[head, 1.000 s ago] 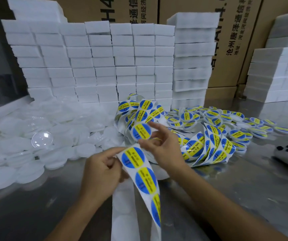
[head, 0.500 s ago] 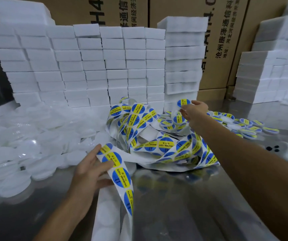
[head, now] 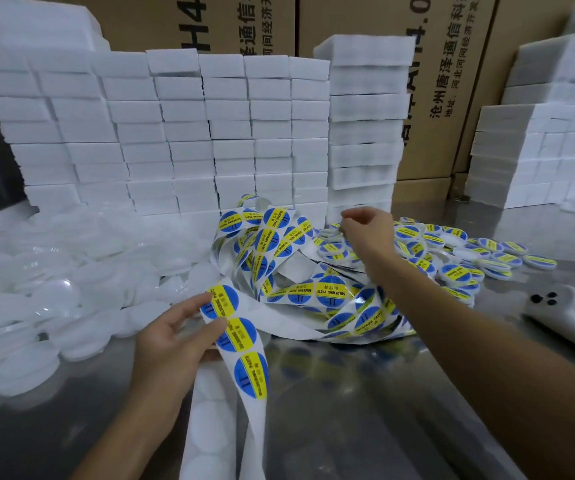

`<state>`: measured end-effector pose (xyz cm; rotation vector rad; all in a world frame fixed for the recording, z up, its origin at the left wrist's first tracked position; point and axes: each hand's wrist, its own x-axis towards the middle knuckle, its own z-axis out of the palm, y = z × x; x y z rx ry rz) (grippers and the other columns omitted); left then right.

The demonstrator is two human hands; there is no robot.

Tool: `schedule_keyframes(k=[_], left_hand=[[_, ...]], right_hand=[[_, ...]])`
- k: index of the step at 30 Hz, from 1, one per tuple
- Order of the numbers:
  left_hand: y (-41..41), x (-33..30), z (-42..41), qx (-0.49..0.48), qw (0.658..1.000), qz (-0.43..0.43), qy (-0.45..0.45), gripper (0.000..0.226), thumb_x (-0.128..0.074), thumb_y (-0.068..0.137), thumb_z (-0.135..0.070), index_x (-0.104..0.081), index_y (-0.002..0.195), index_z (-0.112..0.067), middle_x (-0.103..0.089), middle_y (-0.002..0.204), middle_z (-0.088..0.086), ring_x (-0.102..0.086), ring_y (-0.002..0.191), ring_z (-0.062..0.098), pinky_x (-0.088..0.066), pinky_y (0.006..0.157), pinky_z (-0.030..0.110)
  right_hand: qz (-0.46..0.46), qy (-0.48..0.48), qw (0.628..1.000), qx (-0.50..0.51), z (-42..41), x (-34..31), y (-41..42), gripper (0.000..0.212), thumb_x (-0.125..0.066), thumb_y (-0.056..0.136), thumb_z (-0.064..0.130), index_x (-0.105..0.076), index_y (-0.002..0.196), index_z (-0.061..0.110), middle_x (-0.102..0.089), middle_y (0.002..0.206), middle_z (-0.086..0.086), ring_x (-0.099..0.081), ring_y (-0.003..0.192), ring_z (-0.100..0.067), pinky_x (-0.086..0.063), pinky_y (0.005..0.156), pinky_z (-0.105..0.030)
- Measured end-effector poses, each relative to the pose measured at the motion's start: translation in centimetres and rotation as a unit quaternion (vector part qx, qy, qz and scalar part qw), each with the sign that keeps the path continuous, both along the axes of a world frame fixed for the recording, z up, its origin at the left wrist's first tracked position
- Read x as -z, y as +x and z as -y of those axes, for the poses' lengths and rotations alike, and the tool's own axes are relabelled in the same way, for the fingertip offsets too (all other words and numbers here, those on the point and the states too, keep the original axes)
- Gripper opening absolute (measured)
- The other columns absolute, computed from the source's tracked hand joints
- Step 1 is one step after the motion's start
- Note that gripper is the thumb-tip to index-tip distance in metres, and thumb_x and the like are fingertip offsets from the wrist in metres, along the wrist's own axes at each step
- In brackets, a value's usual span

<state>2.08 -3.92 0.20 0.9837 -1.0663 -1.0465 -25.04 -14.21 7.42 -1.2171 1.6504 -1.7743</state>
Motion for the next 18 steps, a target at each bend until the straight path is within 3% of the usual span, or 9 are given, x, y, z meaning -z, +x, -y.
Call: schedule_keyframes(k=[3,7,9,12,15,18], left_hand=[[0.0,0.1,0.1,0.019,1.000,0.013,-0.007,0.059,-0.070,0.076,0.012,-0.069,0.112,-0.035,-0.072,0.109,-0.004,-0.074,0.084,0.027,-0.059,0.067,0.039],[0.1,-0.1,0.1,0.012,0.999,-0.014,-0.028,0.061,-0.063,0.079,0.019,-0.068,0.111,-0.033,-0.071,0.110,-0.013,-0.074,0.084,0.018,-0.057,0.056,0.029],[0.3,-0.4,0.1,0.020,0.998,-0.050,-0.031,0.053,-0.061,0.080,0.018,-0.068,0.107,-0.027,-0.074,0.104,-0.007,-0.074,0.079,0.017,-0.057,0.056,0.027],[0.5,-0.6,0.1,0.010,0.996,-0.082,-0.017,0.032,-0.062,0.083,0.011,-0.070,0.092,-0.019,-0.076,0.092,0.003,-0.073,0.072,0.017,-0.057,0.056,0.025],[0.7,-0.5,0.2,-0.046,0.997,-0.069,0.006,0.020,-0.065,0.085,0.004,-0.071,0.087,-0.015,-0.076,0.095,0.008,-0.073,0.071,0.016,-0.058,0.057,0.024],[0.8,-0.8,0.0,-0.040,0.996,-0.079,0.007,0.017,-0.065,0.087,-0.002,-0.072,0.097,-0.015,-0.076,0.097,0.009,-0.074,0.075,0.019,-0.059,0.058,0.026]], right_hand=[[-0.086,-0.062,0.992,-0.076,-3.3,0.6,4.1,0.024,-0.059,0.088,0.006,-0.068,0.083,0.027,-0.071,0.083,0.001,-0.069,0.072,-0.019,-0.057,0.066,-0.032],[-0.137,-0.091,0.965,-0.205,-7.5,2.6,8.8,0.011,-0.064,0.090,0.012,-0.068,0.096,0.021,-0.069,0.088,0.005,-0.066,0.072,-0.015,-0.057,0.069,-0.033],[-0.115,-0.046,0.947,-0.295,-9.0,3.4,10.3,0.016,-0.068,0.090,0.014,-0.063,0.105,0.017,-0.068,0.093,0.003,-0.065,0.075,-0.013,-0.056,0.073,-0.030],[-0.023,0.034,0.906,-0.421,-10.5,3.8,11.3,0.015,-0.070,0.088,0.006,-0.058,0.096,0.012,-0.064,0.091,-0.010,-0.062,0.080,-0.020,-0.054,0.073,-0.035],[0.009,0.059,0.881,-0.470,-11.1,3.9,11.1,0.015,-0.071,0.086,0.001,-0.067,0.085,0.015,-0.067,0.085,-0.007,-0.064,0.071,-0.012,-0.053,0.066,-0.020],[0.038,0.081,0.871,-0.482,-11.3,4.2,10.7,0.019,-0.072,0.085,-0.001,-0.073,0.096,0.015,-0.070,0.074,-0.001,-0.063,0.061,-0.005,-0.049,0.059,-0.014]])
